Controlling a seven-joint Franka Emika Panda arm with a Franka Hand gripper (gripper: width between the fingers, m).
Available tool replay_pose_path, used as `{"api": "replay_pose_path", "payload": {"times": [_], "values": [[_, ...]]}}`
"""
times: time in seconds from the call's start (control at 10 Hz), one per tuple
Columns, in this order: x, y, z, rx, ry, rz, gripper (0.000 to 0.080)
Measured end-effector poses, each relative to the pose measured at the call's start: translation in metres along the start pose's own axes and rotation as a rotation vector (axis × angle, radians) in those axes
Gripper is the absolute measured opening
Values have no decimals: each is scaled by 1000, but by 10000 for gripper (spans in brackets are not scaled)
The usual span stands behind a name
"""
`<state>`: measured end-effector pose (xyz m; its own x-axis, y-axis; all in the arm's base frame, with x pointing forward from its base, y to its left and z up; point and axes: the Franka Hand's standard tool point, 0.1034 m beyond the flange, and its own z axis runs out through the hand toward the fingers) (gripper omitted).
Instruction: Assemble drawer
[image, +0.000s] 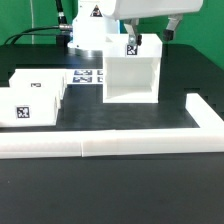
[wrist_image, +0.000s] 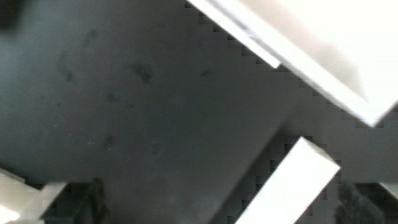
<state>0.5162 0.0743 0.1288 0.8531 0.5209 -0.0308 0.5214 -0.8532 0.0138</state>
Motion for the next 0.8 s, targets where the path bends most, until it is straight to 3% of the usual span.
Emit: {"api": "replay_pose_path", "payload": {"times": [0.5, 0.8], "values": [[0, 2, 1, -2, 24, -2, 650], [-12, -21, -7, -2, -8, 221, 650]]}}
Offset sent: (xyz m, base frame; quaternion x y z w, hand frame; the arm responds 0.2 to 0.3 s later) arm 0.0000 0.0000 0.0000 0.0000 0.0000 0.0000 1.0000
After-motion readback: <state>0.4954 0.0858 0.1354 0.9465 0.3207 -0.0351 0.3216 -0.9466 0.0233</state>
